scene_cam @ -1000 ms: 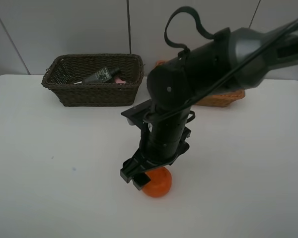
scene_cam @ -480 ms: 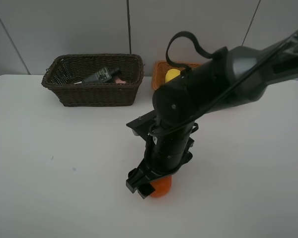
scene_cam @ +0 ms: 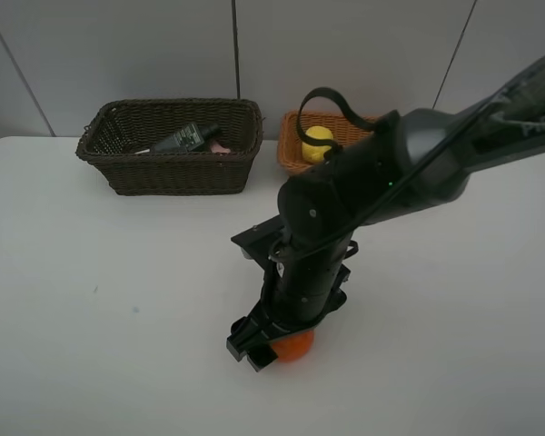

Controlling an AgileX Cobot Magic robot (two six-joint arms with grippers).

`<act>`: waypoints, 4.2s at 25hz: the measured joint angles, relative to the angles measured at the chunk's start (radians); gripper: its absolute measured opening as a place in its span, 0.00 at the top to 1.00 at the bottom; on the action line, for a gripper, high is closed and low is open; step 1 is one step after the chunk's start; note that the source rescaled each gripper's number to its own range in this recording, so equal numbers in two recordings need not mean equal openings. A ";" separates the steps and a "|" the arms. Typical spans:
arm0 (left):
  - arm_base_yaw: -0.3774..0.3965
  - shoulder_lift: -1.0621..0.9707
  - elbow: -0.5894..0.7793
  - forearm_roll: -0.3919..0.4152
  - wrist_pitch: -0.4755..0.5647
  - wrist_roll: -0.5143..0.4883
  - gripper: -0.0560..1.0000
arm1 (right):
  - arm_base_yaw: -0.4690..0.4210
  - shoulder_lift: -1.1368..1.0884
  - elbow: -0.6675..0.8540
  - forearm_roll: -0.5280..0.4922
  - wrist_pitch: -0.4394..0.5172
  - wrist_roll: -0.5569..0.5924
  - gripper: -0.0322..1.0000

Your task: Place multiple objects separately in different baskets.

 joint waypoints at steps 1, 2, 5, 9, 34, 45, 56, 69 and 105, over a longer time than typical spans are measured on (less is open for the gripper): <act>0.000 0.000 0.000 0.000 0.000 0.000 0.00 | 0.000 0.000 0.000 0.005 -0.001 -0.001 0.00; 0.000 0.000 0.000 0.000 0.000 0.000 0.00 | 0.000 0.000 0.000 0.008 -0.002 -0.001 0.00; 0.000 0.000 0.000 0.000 0.000 0.000 0.00 | 0.000 0.000 0.000 0.027 0.000 -0.010 0.00; 0.000 0.000 0.000 0.000 0.000 0.000 0.00 | 0.000 0.002 0.000 0.068 -0.005 -0.058 0.00; 0.000 0.000 0.000 0.000 0.000 0.000 0.00 | 0.000 0.001 0.000 0.123 0.033 -0.144 0.40; 0.000 0.000 0.000 0.000 0.000 0.000 0.00 | 0.000 -0.003 0.000 0.068 0.029 -0.144 0.44; 0.000 0.000 0.000 0.000 0.000 0.000 0.00 | -0.154 -0.140 -0.230 -0.091 0.187 -0.106 0.44; 0.000 0.000 0.000 0.000 0.000 0.000 0.00 | -0.663 0.114 -0.555 -0.130 -0.076 -0.103 0.45; 0.000 0.000 0.000 0.000 0.000 0.000 0.00 | -1.010 -0.460 -0.180 -0.223 0.133 0.013 0.00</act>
